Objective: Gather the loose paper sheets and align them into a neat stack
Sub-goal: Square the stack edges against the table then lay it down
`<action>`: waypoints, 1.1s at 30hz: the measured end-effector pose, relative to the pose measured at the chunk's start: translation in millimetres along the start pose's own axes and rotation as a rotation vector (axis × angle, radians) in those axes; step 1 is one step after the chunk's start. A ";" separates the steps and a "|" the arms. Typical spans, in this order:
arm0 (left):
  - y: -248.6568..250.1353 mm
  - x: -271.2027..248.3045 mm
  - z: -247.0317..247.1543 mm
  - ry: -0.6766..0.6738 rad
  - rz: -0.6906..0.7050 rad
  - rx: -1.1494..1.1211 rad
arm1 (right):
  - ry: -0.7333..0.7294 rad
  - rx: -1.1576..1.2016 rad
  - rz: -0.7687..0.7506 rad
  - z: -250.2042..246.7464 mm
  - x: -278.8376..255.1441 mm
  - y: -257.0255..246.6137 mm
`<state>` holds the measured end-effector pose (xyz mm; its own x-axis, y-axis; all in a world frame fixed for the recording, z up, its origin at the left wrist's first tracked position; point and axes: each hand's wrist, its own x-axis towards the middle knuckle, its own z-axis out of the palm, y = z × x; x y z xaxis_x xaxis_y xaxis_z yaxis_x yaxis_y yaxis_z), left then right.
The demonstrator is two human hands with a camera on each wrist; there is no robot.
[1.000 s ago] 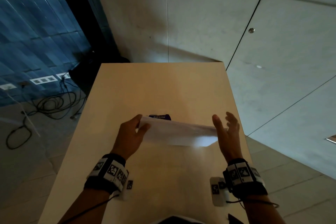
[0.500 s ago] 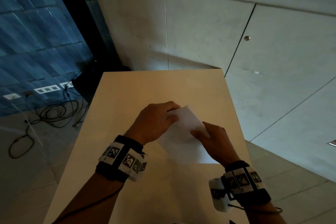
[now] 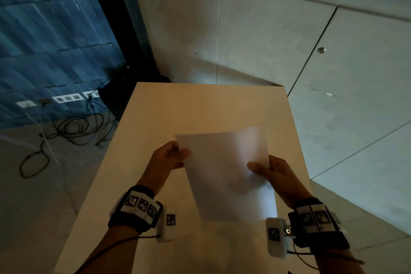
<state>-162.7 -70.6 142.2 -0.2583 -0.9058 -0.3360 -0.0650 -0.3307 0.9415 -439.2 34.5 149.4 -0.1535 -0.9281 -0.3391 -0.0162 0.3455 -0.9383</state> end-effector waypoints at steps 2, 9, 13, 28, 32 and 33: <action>-16.7 1.6 -1.1 0.006 -0.028 0.001 | 0.025 0.038 0.052 6.6 9.0 18.2; -75.6 27.0 -8.5 0.234 -0.044 0.371 | 0.152 0.168 0.324 43.2 34.0 82.7; -90.1 48.3 -5.6 0.287 -0.080 0.489 | 0.219 0.030 0.379 59.7 55.3 110.4; -99.6 158.9 -12.1 0.264 -0.121 0.826 | 0.216 -0.530 0.478 65.5 153.9 114.7; -102.7 171.2 -14.7 0.258 -0.148 0.884 | 0.195 -0.606 0.506 65.2 164.9 116.4; -104.1 173.1 -15.0 0.255 -0.156 0.903 | 0.193 -0.623 0.509 65.4 165.4 117.0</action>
<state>-186.2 -196.9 -14.4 0.0276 -0.9344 -0.3552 -0.8289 -0.2200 0.5143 -401.9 -87.7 -20.9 -0.4556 -0.6170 -0.6417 -0.4347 0.7832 -0.4444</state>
